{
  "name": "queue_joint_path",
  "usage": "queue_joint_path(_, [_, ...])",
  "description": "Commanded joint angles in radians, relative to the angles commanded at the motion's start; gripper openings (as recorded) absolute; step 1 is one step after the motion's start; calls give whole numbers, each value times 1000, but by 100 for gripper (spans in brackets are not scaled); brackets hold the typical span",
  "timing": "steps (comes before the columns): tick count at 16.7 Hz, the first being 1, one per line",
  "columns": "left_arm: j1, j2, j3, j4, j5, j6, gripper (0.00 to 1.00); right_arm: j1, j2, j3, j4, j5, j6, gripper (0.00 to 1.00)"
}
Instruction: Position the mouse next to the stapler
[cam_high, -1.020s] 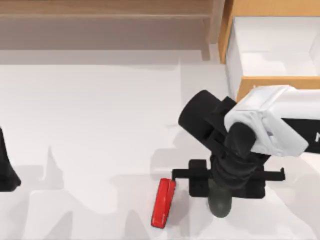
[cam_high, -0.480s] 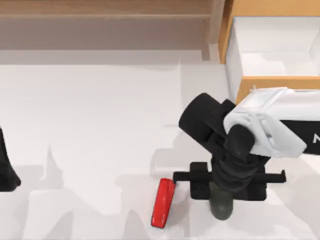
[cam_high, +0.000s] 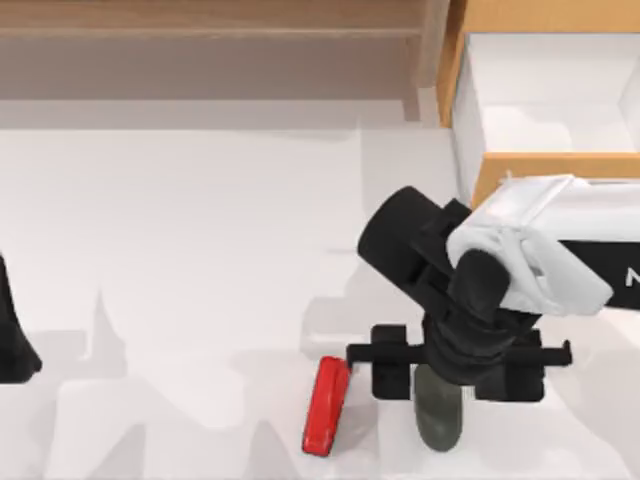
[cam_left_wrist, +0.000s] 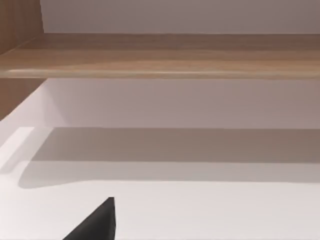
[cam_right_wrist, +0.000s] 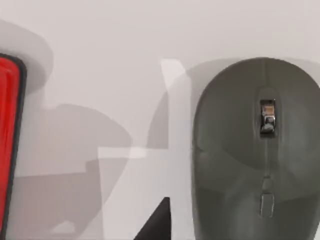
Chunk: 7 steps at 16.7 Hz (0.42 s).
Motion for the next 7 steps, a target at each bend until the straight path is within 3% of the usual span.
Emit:
queue_joint_path(2, [0,0,0,0,0,0,100,0,0,0,0,0,0,100])
queue_joint_path(7, [0,0,0,0,0,0,100,0,0,0,0,0,0,100])
